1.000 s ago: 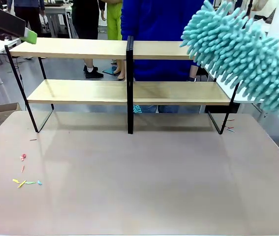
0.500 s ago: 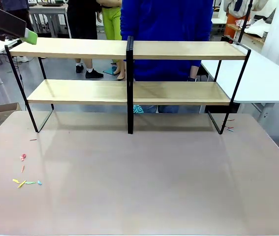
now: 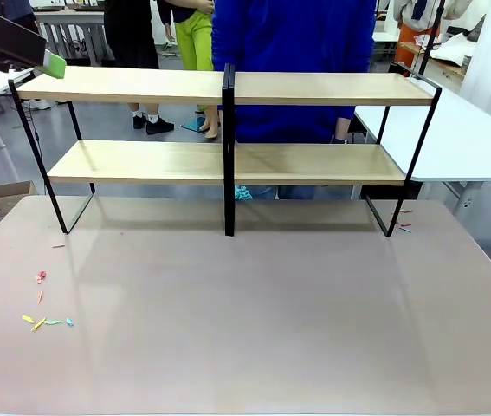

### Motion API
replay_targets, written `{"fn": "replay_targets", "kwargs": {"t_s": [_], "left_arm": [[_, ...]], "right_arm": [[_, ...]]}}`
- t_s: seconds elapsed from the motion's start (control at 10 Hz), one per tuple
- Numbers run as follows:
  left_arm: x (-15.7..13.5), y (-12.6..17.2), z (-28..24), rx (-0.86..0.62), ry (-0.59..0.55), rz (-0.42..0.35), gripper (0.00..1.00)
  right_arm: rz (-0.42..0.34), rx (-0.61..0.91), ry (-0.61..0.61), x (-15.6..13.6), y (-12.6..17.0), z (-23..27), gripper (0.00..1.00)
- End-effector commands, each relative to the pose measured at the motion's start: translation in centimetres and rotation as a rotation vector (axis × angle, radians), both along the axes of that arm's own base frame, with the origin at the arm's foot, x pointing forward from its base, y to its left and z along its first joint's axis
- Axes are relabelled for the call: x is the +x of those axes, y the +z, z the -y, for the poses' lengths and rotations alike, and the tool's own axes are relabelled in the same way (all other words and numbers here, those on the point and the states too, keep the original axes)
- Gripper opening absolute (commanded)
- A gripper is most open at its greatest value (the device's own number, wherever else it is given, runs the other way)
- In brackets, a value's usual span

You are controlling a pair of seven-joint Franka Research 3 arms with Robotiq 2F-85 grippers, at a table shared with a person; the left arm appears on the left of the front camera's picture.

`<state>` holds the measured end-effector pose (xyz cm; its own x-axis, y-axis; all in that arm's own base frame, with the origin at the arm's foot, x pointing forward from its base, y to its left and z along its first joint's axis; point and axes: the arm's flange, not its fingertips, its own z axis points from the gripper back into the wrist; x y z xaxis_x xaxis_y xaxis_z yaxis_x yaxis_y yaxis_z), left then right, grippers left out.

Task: Clean the shelves.
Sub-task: Clean another randomly selected level of the Shelf with the Duster.

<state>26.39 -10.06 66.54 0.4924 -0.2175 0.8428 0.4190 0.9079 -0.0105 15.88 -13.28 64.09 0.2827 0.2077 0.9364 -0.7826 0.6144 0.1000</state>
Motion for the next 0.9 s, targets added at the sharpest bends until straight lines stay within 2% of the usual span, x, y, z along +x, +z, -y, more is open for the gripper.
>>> {"fn": "replay_targets", "kwargs": {"t_s": [0.0,0.1,0.2,0.3,0.8], "left_arm": [[-0.1,0.1,-0.1,0.004,0.005,0.003,1.0],[-0.1,0.1,-0.1,0.004,0.005,0.003,1.0],[-0.1,0.1,-0.1,0.004,0.005,0.003,1.0],[-0.1,0.1,-0.1,0.004,0.005,0.003,1.0],[-0.1,0.1,-0.1,0.004,0.005,0.003,1.0]], "right_arm": [[0.088,-0.112,0.064,2.4,4.7,-0.5,0.12],[0.106,-0.153,0.087,3.0,6.6,-0.8,0.12],[0.152,-0.14,0.106,3.9,6.9,-1.4,0.12],[0.063,-0.101,0.07,1.8,4.7,-1.5,0.12],[0.063,-0.101,0.07,1.8,4.7,-1.5,0.12]]}}
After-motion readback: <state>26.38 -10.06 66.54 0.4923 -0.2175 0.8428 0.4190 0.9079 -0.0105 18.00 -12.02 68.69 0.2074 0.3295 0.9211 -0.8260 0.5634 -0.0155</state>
